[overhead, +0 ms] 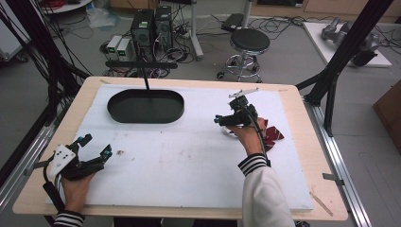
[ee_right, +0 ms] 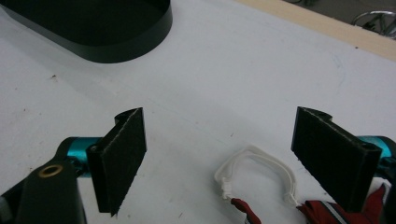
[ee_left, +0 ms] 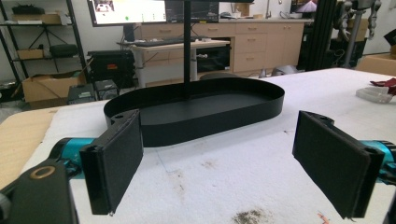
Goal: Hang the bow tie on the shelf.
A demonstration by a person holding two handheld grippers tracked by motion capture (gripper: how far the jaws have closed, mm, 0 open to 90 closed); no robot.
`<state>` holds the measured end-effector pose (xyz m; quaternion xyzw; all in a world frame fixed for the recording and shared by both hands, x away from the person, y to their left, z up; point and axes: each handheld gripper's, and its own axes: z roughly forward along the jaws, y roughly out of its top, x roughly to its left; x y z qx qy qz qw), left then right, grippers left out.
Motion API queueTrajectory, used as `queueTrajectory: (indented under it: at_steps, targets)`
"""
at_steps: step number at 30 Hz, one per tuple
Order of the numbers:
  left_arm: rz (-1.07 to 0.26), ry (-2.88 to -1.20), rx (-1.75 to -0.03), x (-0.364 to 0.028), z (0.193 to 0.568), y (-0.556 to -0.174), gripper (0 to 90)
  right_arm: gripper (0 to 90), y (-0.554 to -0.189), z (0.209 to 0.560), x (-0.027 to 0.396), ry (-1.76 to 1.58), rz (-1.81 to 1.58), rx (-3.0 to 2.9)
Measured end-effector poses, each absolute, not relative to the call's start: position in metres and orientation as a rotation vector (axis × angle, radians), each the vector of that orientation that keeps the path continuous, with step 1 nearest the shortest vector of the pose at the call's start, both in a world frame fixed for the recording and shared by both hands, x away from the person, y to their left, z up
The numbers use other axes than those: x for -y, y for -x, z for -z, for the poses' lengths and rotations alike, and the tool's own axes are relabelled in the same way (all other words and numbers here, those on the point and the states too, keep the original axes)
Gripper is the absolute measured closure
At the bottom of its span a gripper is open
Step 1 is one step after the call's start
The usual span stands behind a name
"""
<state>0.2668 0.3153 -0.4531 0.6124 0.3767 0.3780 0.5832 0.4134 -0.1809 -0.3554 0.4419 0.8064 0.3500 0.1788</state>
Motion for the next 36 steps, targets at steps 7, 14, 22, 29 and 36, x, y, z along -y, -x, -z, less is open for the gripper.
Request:
queueTrajectory:
  at_steps: [7,14,22,29,36]
  targets:
    - [-0.883,-1.429,-0.879,-0.315,0.453,-0.267,16.6,19.4,-0.425,0.365,0.177,-1.288,-0.920,-2.298]
    - [-0.883,-1.428,-0.879,-0.315,0.453,-0.267,16.6,19.4,-0.433,0.378,0.175,-1.333,-0.826,-2.336]
    - [-0.882,-1.429,-0.879,-0.315,0.453,-0.267,16.6,20.4,-0.437,0.387,0.178,-1.424,-0.761,-2.363]
    - [-0.882,-1.426,-0.877,-0.315,0.453,-0.267,16.6,22.9,-0.439,0.393,0.176,-1.441,-0.767,-2.413]
    - [-0.881,-1.425,-0.876,-0.315,0.453,-0.267,16.6,21.8,-0.442,0.405,0.181,-1.504,-0.755,-2.426]
